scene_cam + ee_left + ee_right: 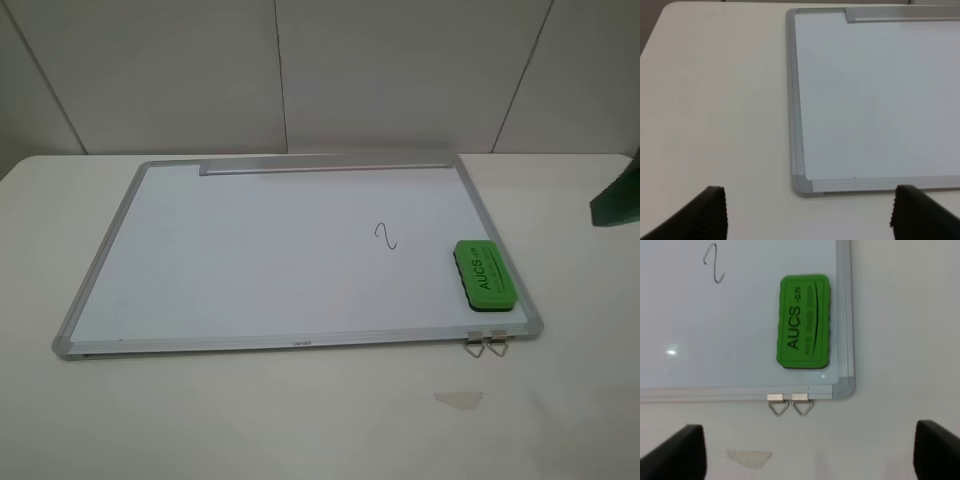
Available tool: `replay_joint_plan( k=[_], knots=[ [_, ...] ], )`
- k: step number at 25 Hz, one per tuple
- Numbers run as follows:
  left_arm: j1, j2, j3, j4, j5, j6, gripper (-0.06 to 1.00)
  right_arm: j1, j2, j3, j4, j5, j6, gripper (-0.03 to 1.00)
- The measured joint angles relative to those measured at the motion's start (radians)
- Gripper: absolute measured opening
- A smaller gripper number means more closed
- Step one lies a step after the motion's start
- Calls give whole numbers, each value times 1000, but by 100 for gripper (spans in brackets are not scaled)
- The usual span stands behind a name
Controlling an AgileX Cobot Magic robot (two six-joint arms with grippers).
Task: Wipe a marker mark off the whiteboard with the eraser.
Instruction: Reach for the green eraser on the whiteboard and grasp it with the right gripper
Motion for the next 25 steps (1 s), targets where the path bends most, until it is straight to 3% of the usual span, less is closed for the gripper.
replay_joint_plan(
  k=[9,16,25],
  knots=[
    [0,0,0,0,0,0,69,3,342,-115,50,20,0,83],
    [0,0,0,0,0,0,69,111,560,-185,49,-46,0,83],
    [0,0,0,0,0,0,69,151,804,-282,-26,-104,7,83]
  ],
)
